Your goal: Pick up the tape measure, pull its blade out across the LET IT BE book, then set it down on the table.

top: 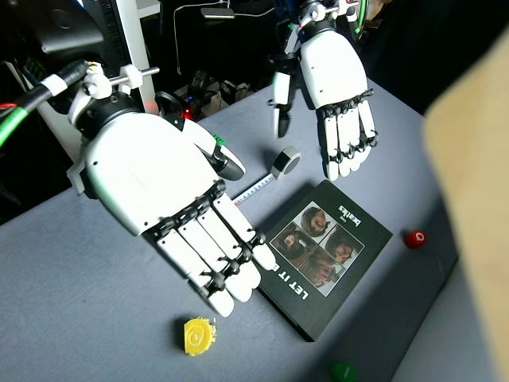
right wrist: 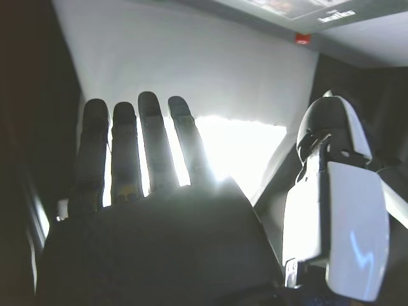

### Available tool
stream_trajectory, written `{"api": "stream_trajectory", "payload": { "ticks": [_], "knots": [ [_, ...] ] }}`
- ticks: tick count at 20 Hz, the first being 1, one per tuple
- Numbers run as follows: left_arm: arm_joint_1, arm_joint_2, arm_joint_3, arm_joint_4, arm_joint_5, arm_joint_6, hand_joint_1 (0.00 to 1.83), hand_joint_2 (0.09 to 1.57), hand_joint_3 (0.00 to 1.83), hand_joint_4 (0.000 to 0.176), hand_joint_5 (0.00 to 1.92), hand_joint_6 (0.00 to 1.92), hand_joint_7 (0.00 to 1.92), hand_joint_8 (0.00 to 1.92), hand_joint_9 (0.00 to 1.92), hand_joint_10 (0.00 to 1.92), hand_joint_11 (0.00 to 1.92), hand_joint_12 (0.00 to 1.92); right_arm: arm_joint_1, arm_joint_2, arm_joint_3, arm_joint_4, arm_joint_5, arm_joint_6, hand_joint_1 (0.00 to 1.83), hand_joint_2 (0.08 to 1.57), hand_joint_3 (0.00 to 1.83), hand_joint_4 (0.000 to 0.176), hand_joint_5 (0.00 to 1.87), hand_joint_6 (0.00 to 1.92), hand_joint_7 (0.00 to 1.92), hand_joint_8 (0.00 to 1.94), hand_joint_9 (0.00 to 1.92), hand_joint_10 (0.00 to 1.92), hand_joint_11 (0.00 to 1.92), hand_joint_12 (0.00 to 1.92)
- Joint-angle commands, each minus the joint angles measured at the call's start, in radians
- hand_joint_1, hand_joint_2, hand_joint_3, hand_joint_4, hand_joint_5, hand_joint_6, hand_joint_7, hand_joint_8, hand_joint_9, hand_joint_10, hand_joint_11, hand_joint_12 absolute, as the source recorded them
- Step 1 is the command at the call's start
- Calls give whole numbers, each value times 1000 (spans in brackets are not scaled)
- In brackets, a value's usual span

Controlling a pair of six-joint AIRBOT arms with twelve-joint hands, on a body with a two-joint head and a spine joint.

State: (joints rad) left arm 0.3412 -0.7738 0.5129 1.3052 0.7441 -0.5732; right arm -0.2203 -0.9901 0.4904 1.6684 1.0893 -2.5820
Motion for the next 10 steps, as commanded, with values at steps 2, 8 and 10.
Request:
{"api": "stream_trajectory", "payload": {
  "ticks": [2, 8, 10],
  "knots": [
    [13, 12, -4, 42, -34, -66, 1087, 1000, 4, 0, 399, 6, 403, 5, 359, 6, 131, 704, -13, 9, -14, -90, -6, 71, 13, 1035, 24, 6, 23, 1, 81, 3, 0, 0, 0, 272],
    [64, 37, -37, 81, -39, -384, 1149, 1050, 0, 0, 551, 10, 554, 7, 507, 8, 281, 688, -67, 51, -32, -261, -115, 326, 12, 1059, 12, 6, 25, 1, 67, 1, 0, 0, 0, 181],
    [98, 52, -41, 84, -50, -429, 1152, 1049, 0, 0, 563, 12, 546, 2, 515, 8, 290, 686, -114, 92, -30, -379, -146, 523, 9, 1062, 9, 5, 25, 1, 73, 2, 0, 0, 0, 210]
  ]
}}
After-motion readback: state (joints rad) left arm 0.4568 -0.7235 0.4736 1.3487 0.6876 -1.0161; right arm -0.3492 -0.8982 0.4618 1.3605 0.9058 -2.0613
